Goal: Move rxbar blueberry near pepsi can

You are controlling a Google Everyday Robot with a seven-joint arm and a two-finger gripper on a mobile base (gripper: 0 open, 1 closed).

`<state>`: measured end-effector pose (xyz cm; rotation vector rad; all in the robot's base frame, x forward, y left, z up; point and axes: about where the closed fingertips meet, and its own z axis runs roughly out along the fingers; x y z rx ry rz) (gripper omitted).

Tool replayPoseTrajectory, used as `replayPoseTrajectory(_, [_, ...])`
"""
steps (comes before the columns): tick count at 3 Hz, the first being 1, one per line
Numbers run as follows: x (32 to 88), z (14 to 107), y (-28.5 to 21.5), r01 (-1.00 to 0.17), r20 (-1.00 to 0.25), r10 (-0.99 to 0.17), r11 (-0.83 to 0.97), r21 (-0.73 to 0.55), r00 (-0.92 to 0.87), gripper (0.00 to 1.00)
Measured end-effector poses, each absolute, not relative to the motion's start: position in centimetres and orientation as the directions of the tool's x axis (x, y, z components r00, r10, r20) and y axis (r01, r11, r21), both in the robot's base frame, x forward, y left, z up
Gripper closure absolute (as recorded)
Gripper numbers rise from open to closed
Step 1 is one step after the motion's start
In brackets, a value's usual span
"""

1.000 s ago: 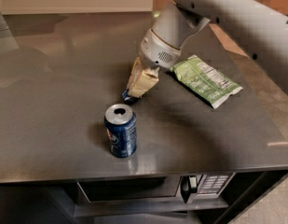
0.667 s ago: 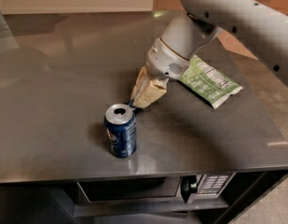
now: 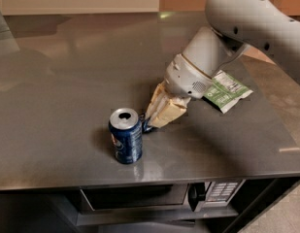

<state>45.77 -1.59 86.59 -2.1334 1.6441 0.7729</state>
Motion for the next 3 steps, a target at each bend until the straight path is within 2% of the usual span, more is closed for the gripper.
replayPoseTrajectory(3, [44.95,86.66,-1.88,-0.962,-0.605,-0.777,-0.267,0.063,0.176,0.13])
